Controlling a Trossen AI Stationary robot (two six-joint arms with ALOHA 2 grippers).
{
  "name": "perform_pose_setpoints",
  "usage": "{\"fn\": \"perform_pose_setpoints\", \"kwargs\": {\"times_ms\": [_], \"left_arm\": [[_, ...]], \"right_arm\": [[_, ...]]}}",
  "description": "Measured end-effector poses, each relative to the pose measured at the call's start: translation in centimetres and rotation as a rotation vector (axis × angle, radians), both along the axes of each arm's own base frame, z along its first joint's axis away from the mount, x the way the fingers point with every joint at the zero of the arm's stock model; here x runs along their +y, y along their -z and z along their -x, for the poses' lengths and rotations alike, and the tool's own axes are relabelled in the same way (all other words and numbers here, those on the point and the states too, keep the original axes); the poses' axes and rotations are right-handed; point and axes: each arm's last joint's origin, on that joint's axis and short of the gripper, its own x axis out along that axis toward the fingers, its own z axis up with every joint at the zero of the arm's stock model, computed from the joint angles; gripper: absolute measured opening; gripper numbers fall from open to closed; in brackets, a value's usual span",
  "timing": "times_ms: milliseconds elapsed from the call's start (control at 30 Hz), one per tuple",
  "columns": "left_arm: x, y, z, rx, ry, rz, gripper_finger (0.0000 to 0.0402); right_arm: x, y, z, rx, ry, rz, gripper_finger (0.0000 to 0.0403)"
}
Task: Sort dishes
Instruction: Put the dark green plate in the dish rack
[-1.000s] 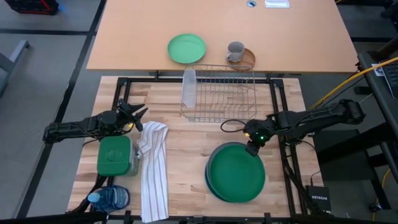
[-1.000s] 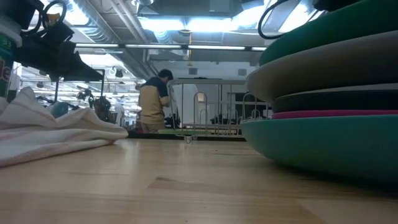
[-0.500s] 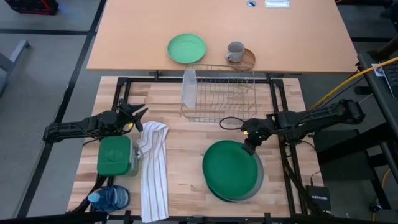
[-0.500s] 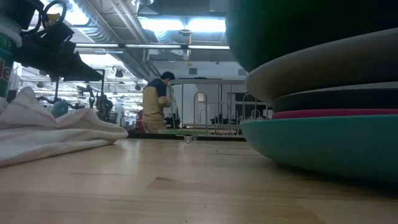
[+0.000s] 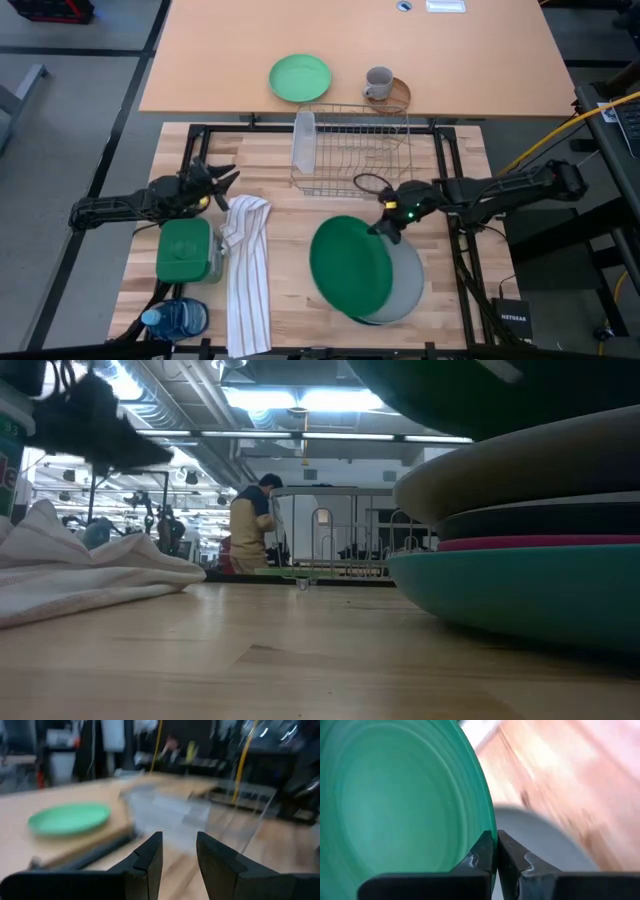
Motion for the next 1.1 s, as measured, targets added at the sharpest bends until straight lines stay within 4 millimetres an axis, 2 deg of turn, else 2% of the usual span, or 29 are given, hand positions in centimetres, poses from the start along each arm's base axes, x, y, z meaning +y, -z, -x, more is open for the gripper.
{"fn": "perform_pose_setpoints", "kwargs": {"times_ms": [333, 433, 567, 733, 867, 967, 1100], "left_arm": [[-0.9, -5.0, 1.2, -0.461, 0.256, -0.258, 0.0109], [-1.2, -5.8, 1.7, -0.568, 0.315, -0.31, 0.0109], [-1.4, -6.3, 2.1, -0.619, 0.345, -0.357, 0.0109], [-1.3, -6.5, 1.6, -0.625, 0.345, -0.358, 0.0109], [-1.2, -6.5, 0.3, -0.598, 0.343, -0.365, 0.0109], [-1.1, -6.7, -1.0, -0.558, 0.343, -0.366, 0.0109], [-0.9, -8.0, -3.6, -0.456, 0.351, -0.357, 0.0109]], "right_arm": [[-3.7, -3.7, -1.3, -0.434, -0.006, 0.007, 0.0011], [-4.7, -4.7, -1.2, -0.539, -0.023, 0.009, 0.0011], [-5.8, -5.6, -1.0, -0.629, -0.04, 0.023, 0.001], [-7.3, -5.5, -0.7, -0.629, 0.01, 0.049, 0.0011], [-8.3, -4.9, -1.1, -0.601, 0.037, 0.068, 0.0009], [-8.8, -3.7, -1.7, -0.531, 0.052, 0.042, 0.0009], [-9.1, -1.7, -2.5, -0.369, 0.109, -0.074, 0.001]]}}
